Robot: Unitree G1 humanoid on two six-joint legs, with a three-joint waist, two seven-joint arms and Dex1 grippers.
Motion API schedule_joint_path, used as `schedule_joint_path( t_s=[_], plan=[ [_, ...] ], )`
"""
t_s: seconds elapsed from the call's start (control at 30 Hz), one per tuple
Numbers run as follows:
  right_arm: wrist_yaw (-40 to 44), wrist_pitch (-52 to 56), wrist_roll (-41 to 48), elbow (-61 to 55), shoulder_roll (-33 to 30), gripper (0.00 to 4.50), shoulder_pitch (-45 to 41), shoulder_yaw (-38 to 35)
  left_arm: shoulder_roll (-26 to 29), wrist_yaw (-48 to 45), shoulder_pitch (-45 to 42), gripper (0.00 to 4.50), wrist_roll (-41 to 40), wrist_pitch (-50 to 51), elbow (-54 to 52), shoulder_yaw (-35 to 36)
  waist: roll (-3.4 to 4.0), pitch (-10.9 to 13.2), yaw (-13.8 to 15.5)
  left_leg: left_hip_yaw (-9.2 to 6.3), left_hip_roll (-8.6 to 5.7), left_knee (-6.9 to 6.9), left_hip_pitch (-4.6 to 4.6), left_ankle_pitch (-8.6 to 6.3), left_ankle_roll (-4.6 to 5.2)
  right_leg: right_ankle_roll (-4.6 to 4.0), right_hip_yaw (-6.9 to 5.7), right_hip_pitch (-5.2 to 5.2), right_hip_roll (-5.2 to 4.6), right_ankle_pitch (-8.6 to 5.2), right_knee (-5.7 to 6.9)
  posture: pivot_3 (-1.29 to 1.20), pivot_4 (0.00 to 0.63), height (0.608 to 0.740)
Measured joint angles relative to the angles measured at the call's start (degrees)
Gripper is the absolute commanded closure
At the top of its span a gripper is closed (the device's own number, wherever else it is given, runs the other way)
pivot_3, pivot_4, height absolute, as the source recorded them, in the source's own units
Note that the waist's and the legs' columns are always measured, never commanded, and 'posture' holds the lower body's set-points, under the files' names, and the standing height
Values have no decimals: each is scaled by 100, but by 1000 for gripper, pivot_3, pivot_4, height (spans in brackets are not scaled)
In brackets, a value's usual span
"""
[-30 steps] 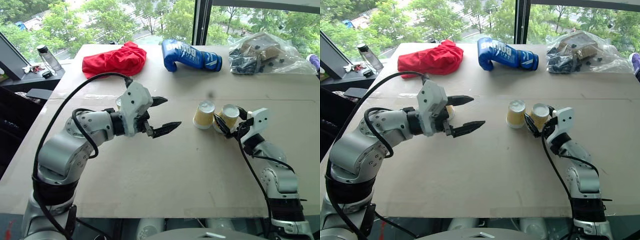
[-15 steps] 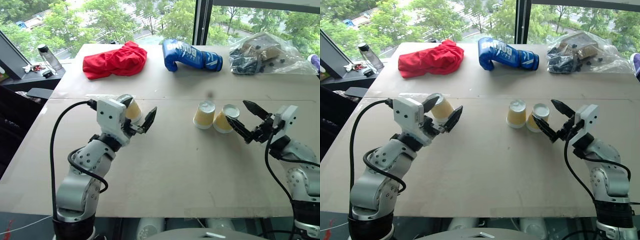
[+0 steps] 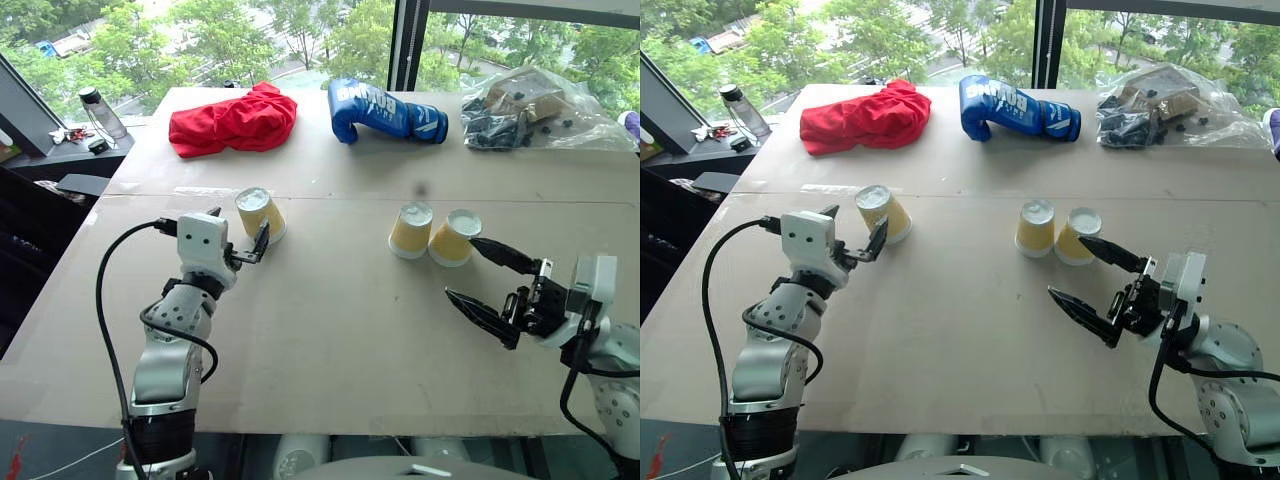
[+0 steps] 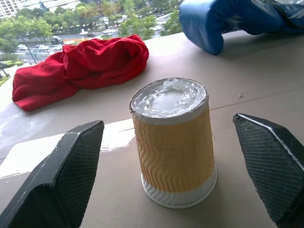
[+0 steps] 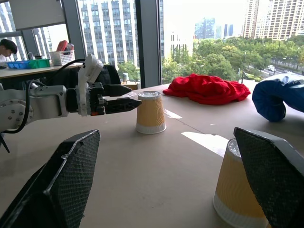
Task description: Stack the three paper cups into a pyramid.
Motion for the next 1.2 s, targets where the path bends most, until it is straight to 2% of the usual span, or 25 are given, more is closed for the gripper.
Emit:
schedule_joint_path(
  t_s=[0.23, 0.4, 0.67, 0.77, 0.8, 0.87, 1.2],
  plan=[
    [-86, 19, 180, -352, -6, 54, 201, 0, 228, -372, -901, 0, 14, -393, 1135, -36, -1, 0, 10, -1, -3, 1, -1, 0, 0, 1, -2, 0, 1, 0, -2, 0, 150, 740],
    [-207, 46, 213, -500, -11, 54, 264, 3, 215, -480, -1131, 0, 43, -621, 1671, -113, -3, 1, -19, -4, 0, 0, -1, 1, -1, 1, -5, -1, 4, 0, 0, 0, 150, 740],
    [-358, 123, 221, -610, -20, 54, 230, 7, 187, -480, -1261, 0, 114, -863, 1965, -212, -4, 1, -20, -3, -1, 1, -1, 1, -2, 1, -4, -1, 2, 0, 0, 0, 150, 740],
    [-359, 125, 221, -610, -28, 0, 196, 9, 187, -469, -1290, 867, 114, -900, 1998, -212, -4, 1, -20, -3, -1, 1, -1, 1, -2, 1, -4, -1, 2, 0, 0, 0, 150, 740],
    [-359, 126, 222, -610, -28, 0, 190, 9, 187, -469, -1297, 1376, 114, -901, 2006, -212, -4, 1, -20, -3, -1, 1, -1, 1, -2, 1, -4, -1, 2, 0, 0, 0, 150, 740],
    [-360, 133, 226, -610, -32, 0, 169, 14, 187, -456, -1302, 2118, 120, -924, 2015, -212, -4, 1, -20, -3, -1, 1, -1, 1, -2, 1, -4, -1, 2, 0, 0, 0, 150, 740],
    [-326, 110, 204, -602, -56, 0, 141, 63, 189, -423, -1490, 2158, 228, -970, 2011, -265, -6, 2, -17, -3, -2, 1, -1, 1, -2, 2, -5, 0, 2, 0, 1, 0, 150, 740]
  ],
)
